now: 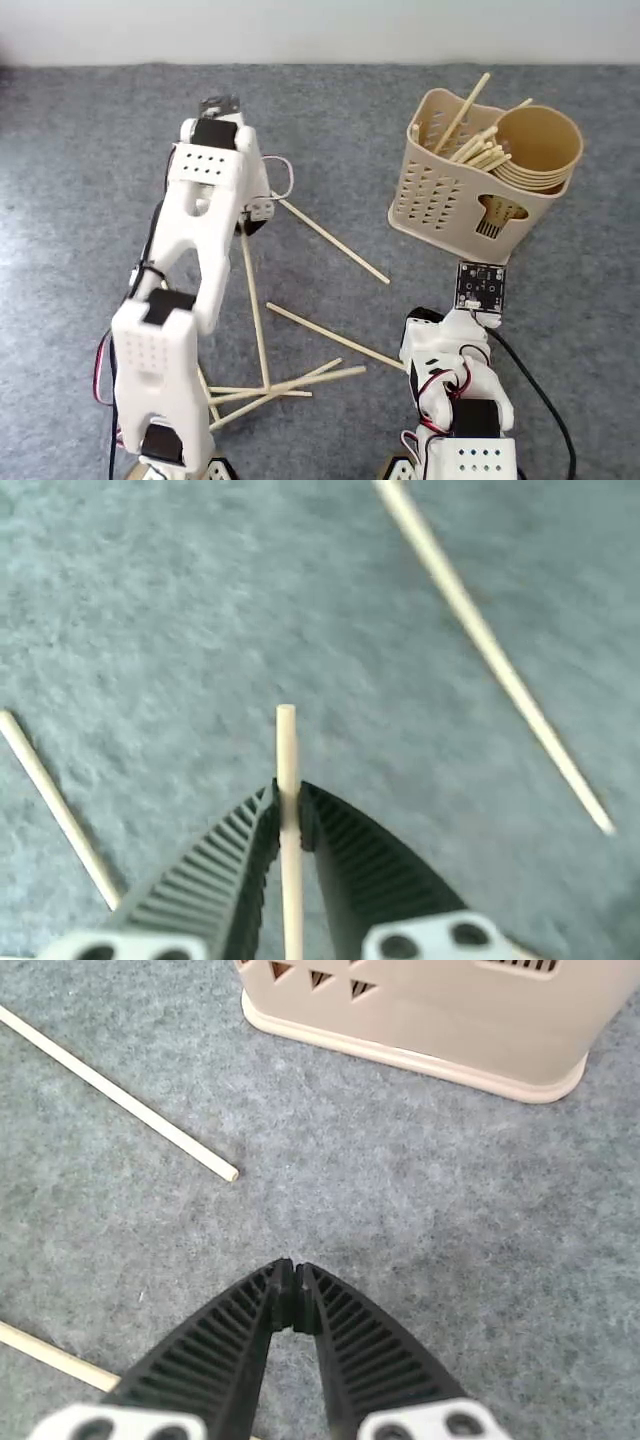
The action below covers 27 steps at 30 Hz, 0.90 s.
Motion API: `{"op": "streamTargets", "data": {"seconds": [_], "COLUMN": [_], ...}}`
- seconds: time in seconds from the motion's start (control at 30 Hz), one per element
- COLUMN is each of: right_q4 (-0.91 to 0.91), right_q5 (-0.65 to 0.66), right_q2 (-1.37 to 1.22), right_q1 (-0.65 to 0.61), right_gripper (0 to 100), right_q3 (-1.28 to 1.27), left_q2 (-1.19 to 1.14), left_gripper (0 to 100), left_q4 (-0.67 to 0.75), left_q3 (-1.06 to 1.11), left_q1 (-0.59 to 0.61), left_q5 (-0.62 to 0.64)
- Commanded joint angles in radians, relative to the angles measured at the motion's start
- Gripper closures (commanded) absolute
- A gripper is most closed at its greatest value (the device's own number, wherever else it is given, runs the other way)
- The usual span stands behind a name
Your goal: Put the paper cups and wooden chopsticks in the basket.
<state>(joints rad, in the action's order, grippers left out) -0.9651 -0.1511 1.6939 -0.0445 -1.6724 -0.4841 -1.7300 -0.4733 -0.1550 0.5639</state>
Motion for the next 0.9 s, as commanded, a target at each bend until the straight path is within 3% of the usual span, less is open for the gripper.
{"op": "streamTargets", "data": {"seconds": [0.0,0.47,0.67,0.87], "right_q4": [0.004,0.002,0.004,0.002], "right_q5": [0.0,0.0,0.0,-0.002], "right_q2": [0.022,0.022,0.022,0.022], "right_q1": [0.005,0.005,0.005,0.005], "right_gripper": [99.0,99.0,99.0,99.0], "right_q3": [-0.014,-0.014,-0.014,-0.014], "left_q2": [0.242,0.623,0.778,0.956], "left_gripper": [99,99,99,99], "left_q4": [-0.02,0.028,0.167,0.408], "left_q3": [0.064,0.269,0.383,0.659], "left_q1": [-0.066,-0.061,-0.064,-0.161], "left_q5": [0.009,0.021,0.015,-0.035]}}
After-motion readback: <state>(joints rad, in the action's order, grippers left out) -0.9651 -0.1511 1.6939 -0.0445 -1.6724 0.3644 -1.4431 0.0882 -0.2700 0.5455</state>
